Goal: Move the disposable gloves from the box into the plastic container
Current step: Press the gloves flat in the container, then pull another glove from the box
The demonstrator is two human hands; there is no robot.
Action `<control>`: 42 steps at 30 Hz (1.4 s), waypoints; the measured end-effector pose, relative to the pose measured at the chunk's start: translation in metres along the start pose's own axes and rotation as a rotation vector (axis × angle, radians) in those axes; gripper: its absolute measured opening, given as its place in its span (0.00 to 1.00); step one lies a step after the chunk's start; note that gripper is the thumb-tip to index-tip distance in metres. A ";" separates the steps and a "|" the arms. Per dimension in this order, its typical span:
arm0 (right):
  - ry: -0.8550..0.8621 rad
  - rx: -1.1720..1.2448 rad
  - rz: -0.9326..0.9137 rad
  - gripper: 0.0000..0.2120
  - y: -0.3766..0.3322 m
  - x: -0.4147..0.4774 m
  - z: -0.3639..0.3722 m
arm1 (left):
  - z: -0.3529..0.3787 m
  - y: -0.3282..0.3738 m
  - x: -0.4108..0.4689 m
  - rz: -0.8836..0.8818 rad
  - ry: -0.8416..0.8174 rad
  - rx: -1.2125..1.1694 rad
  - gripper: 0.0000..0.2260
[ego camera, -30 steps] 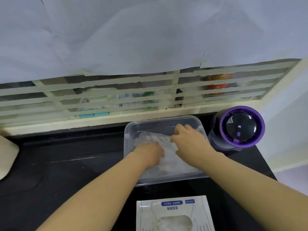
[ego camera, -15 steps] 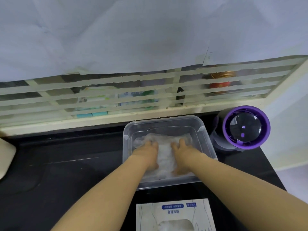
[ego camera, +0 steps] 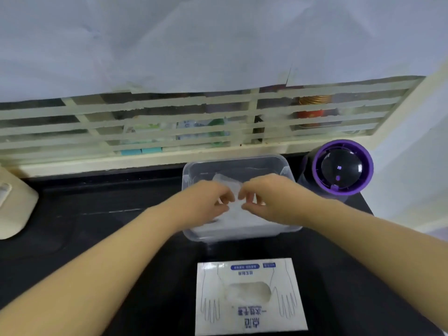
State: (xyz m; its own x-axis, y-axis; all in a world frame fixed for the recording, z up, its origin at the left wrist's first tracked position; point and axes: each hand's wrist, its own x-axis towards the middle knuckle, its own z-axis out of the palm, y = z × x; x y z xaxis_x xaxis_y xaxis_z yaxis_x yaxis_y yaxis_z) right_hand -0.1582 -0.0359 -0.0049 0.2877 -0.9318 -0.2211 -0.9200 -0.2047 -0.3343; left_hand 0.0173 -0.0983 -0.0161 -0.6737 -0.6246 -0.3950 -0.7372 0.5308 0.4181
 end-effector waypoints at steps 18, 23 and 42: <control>-0.094 -0.343 -0.374 0.04 -0.012 -0.059 0.134 | 0.113 -0.016 -0.067 0.097 -0.328 0.337 0.49; -0.085 -0.191 -0.351 0.09 -0.016 -0.073 0.112 | 0.115 -0.016 -0.066 0.106 -0.313 0.372 0.50; 0.015 0.285 0.055 0.07 -0.018 -0.059 -0.057 | 0.042 0.016 -0.079 0.033 -0.316 -0.326 0.16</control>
State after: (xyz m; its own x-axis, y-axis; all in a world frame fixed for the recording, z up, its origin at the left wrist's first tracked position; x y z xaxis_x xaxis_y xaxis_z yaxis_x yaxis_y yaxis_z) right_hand -0.1734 0.0061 0.0662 0.2333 -0.9441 -0.2329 -0.8217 -0.0634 -0.5664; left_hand 0.0566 -0.0161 -0.0124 -0.7168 -0.3776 -0.5863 -0.6943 0.3079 0.6505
